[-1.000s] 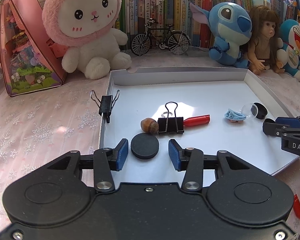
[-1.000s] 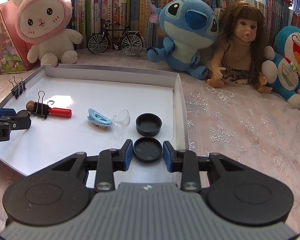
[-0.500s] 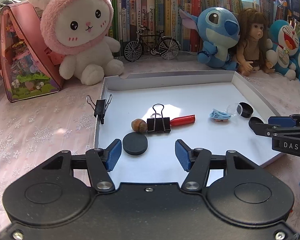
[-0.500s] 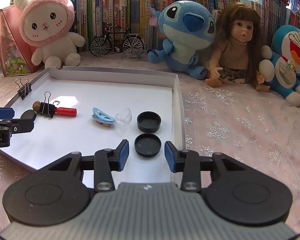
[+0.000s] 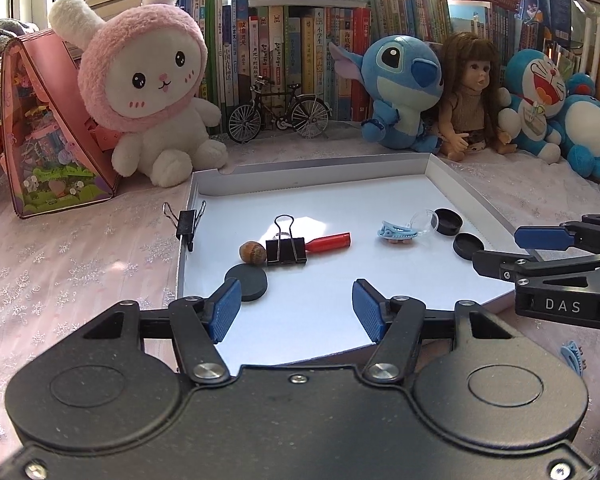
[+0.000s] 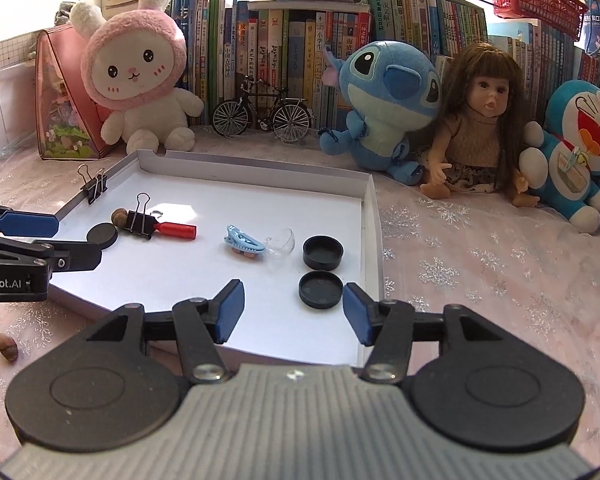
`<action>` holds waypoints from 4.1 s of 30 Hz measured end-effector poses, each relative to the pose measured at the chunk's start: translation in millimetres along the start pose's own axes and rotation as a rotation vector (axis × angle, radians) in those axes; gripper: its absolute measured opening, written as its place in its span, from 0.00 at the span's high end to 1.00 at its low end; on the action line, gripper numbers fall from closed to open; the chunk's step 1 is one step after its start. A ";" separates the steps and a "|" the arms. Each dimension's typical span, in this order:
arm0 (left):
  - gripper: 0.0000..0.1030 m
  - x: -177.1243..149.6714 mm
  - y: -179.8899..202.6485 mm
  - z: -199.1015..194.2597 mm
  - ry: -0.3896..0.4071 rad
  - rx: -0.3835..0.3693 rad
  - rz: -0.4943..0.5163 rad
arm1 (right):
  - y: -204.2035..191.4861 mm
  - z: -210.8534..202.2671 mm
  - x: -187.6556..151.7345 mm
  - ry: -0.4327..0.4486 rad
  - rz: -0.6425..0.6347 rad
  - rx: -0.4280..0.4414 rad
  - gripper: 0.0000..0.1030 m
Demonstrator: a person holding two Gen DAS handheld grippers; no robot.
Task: Organize rigid objects
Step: 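Withdraw both tools from the tray toward the objects on the cloth, then close the left tool on a brown nut while the right tool grasps a black lid, then carry the nut in the left tool and black lid in the right tool over the tray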
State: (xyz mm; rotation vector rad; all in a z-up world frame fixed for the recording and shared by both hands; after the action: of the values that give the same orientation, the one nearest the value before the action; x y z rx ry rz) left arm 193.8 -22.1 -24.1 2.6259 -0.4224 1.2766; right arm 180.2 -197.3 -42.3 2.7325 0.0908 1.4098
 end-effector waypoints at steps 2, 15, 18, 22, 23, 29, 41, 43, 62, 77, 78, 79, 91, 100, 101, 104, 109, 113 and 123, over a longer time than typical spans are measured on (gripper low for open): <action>0.42 -0.9 2.2 -5.6 0.010 -0.004 0.004 | -0.8 -4.6 -0.1 0.009 0.000 0.005 0.31; 0.40 -12.8 8.4 -35.7 0.050 -0.023 -0.013 | -1.9 -31.0 -8.5 0.058 0.006 0.015 0.25; 0.36 -15.8 9.1 -41.8 0.061 -0.024 -0.016 | -1.0 -35.7 -11.3 0.063 0.012 0.016 0.23; 0.35 -19.5 10.5 -50.3 0.081 -0.019 -0.007 | -1.9 -42.6 -15.7 0.074 0.008 0.017 0.20; 0.35 -20.7 11.0 -52.3 0.083 -0.019 -0.004 | -2.6 -44.0 -17.0 0.076 0.004 0.017 0.20; 0.33 -30.1 9.3 -60.8 0.088 -0.006 -0.009 | -5.0 -51.7 -24.1 0.087 -0.002 0.017 0.18; 0.30 -56.0 0.3 -72.6 0.085 0.007 -0.045 | -10.1 -61.1 -40.1 0.104 -0.005 0.022 0.17; 0.29 -61.0 -2.1 -74.2 0.083 0.020 -0.046 | -11.6 -62.6 -44.8 0.103 -0.011 0.024 0.17; 0.31 -95.4 -12.3 -67.3 0.021 0.062 -0.061 | -41.7 -71.7 -77.3 0.078 -0.089 0.095 0.17; 0.44 -102.2 -13.6 -57.7 -0.008 0.071 -0.063 | -77.9 -66.9 -80.5 0.073 -0.136 0.170 0.17; 0.44 -102.4 -13.7 -57.8 -0.007 0.073 -0.061 | -79.2 -66.2 -80.4 0.072 -0.136 0.173 0.17; 0.45 -102.4 -13.8 -57.6 -0.007 0.074 -0.059 | -81.5 -65.4 -80.3 0.070 -0.137 0.178 0.17; 0.53 -102.6 -14.7 -58.3 0.000 0.078 -0.047 | -101.1 -63.2 -79.6 0.069 -0.171 0.215 0.28; 0.69 -103.1 -18.8 -60.3 0.010 0.096 -0.063 | -106.0 -62.0 -79.0 0.065 -0.168 0.229 0.37; 0.74 -103.2 -19.0 -60.3 0.011 0.096 -0.065 | -106.4 -62.0 -79.0 0.065 -0.165 0.230 0.38; 0.79 -103.0 -17.2 -59.9 0.010 0.093 -0.058 | -107.3 -61.3 -79.0 0.064 -0.146 0.236 0.56; 0.79 -100.9 -12.8 -61.8 0.012 0.081 -0.054 | -108.1 -60.2 -76.8 0.066 -0.135 0.237 0.64; 0.79 -98.3 -11.7 -62.5 0.018 0.077 -0.059 | -105.6 -60.9 -75.3 0.066 -0.120 0.234 0.64; 0.79 -88.9 -9.3 -66.2 0.033 0.052 -0.081 | -89.5 -64.2 -67.9 0.082 -0.090 0.197 0.64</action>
State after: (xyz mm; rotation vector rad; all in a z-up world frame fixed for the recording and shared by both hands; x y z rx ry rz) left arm 95.9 21.1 -54.4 2.6311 -0.2783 1.3196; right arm 86.6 -111.7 -67.9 2.7802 0.3714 1.5648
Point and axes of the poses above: each gripper's, at about its wrist camera, not at the fingertips, and z roughly the way its jaws point, y to its right, x to its top, the point moved 10 cm from there along z, roughly the way its jaws point, and after that the axes turned 4 degrees about -x, right-handed, at the moved point
